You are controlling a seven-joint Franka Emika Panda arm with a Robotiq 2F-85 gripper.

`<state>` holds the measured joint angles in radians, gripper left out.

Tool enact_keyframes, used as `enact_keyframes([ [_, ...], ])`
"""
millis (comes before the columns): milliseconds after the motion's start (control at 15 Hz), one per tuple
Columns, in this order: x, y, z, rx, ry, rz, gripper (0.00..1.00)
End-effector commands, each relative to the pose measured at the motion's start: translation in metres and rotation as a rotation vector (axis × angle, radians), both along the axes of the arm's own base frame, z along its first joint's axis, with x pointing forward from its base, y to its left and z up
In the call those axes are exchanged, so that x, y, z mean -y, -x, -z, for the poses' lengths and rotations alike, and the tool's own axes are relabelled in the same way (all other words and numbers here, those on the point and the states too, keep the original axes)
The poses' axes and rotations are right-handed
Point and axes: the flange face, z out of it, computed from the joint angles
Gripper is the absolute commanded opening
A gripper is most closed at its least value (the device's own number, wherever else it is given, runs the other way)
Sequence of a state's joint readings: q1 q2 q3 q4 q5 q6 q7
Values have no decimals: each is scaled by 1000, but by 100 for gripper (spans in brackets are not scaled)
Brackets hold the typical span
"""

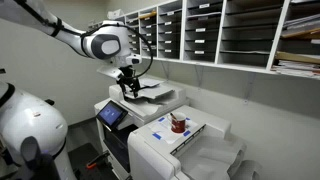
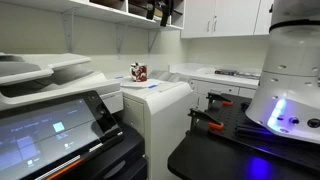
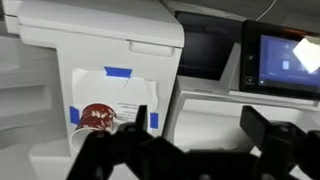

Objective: Slide the mug to the left

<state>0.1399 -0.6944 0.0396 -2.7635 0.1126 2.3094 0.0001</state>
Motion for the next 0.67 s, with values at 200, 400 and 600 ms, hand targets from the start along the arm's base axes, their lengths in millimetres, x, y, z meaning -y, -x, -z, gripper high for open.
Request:
enact_keyframes([
  [200,0,0,0,-1,0,0,100],
  [400,8,-22,11,-11,35,142,100],
  [600,30,-56,29,6,50,313,100],
])
